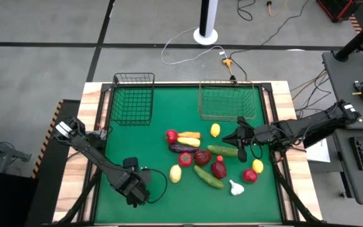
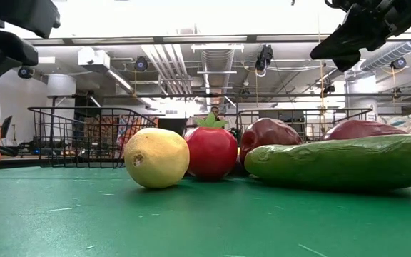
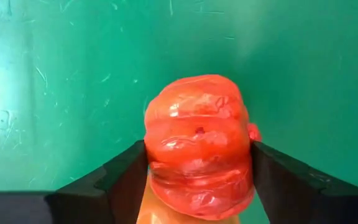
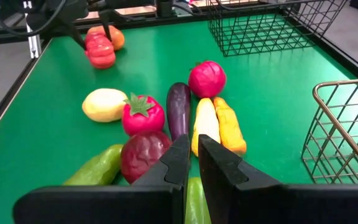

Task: Sort produce into baskets
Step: Put the orange pumpkin into the left wire basket

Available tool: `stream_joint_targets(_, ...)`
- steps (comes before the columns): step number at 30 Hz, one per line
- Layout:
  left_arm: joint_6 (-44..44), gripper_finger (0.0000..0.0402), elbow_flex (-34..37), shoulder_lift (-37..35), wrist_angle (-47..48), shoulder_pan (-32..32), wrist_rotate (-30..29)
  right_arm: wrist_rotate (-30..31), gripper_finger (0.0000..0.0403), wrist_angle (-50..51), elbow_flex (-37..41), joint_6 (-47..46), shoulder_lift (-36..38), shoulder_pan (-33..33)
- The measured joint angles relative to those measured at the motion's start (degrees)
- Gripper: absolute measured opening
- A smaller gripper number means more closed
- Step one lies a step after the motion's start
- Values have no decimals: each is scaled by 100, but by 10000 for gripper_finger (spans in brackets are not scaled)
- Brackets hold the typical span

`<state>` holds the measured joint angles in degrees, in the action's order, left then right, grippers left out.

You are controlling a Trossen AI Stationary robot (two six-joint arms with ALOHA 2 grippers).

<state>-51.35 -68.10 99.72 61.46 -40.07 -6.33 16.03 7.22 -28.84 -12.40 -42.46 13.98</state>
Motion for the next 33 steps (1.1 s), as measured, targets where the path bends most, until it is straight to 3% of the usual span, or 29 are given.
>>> stream_joint_targets(6,20,204,-191,45,138,7,-60,-2,28,0,0,30,0,0)
stream_joint_targets(13,93,200,-452,42,254,7,-260,-3,28,2,0,54,0,0)
stream_joint_targets(17,417,200,-876,6,374,5,-657,-2,28,0,0,48,0,0)
stream_joint_targets(22,659,200,-1633,-143,1264,145,-1691,0,28,-97,0,21,-2,0)
stream_joint_targets(27,1017,197,-2192,-585,1888,439,-3153,6,28,-198,-86,45,-6,0)
stream_joint_targets(33,1329,197,-2185,-1375,2127,1492,-4680,48,28,-197,-317,100,-7,0)
